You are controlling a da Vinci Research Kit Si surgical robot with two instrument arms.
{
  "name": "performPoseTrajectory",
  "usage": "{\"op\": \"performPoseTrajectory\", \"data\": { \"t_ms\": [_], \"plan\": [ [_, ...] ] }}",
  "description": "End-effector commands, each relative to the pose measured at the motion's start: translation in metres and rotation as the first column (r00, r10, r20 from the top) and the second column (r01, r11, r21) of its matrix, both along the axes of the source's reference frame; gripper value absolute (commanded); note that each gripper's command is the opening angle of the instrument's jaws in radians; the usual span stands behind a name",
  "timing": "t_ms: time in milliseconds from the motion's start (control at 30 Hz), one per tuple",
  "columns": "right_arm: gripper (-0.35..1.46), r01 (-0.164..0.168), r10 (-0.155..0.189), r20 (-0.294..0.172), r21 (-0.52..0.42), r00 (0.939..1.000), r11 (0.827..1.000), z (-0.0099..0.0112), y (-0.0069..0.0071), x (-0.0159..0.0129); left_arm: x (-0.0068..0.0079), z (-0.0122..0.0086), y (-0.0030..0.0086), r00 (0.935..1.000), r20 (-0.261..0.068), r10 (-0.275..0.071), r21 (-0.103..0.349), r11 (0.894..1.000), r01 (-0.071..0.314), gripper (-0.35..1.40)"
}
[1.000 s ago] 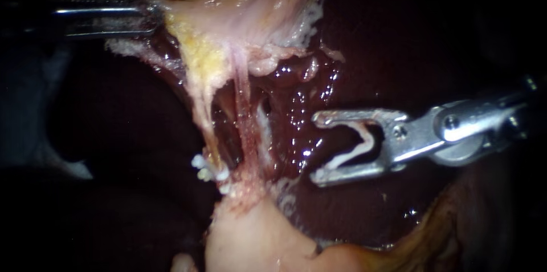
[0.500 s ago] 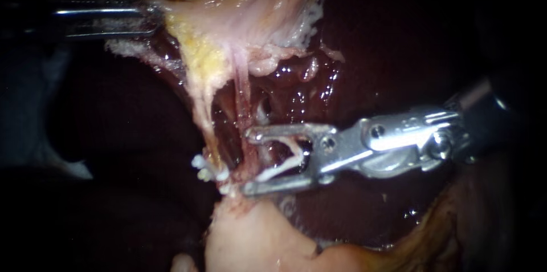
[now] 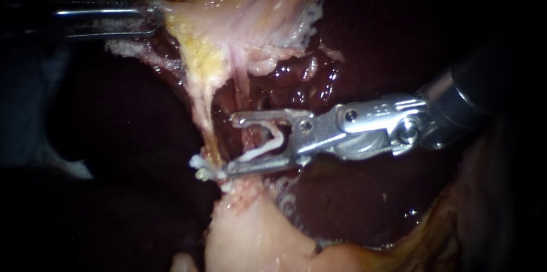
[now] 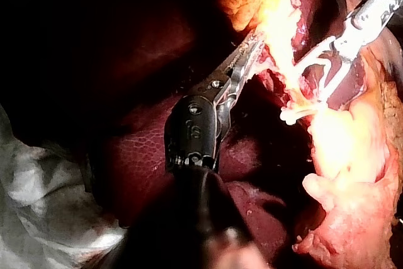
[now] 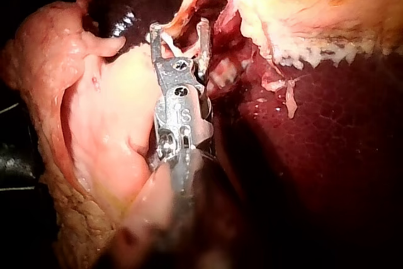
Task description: Clipping third clip left tube
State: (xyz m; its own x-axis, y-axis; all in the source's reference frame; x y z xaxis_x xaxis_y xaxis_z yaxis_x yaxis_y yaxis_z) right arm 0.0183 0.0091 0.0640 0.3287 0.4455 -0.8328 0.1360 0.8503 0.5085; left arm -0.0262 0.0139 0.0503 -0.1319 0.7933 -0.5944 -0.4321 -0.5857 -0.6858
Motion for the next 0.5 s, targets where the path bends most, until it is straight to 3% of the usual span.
{"op": "performPoseTrajectory", "data": {
  "t_ms": [33,167,500],
  "plan": [
    [0.47,0.006,-0.006,-0.013,0.005,0.9999,1.0,0.0,-0.0001,0.0004,0.0,0.0,0.0,1.0,0.0,0.0,0.0,1.0,0.0,-0.35],
    [0.46,0.025,-0.024,-0.064,0.03,0.9977,0.999,0.0001,0.0,0.0026,0.0,0.0,0.0,1.0,0.0,0.0,0.0,1.0,0.0,-0.35],
    [0.46,-0.021,0.028,-0.092,0.075,0.9953,0.997,-0.0002,-0.0001,0.0075,0.0,0.0,0.0,1.0,0.0,0.0,0.0,1.0,0.0,-0.35]
  ]
}}
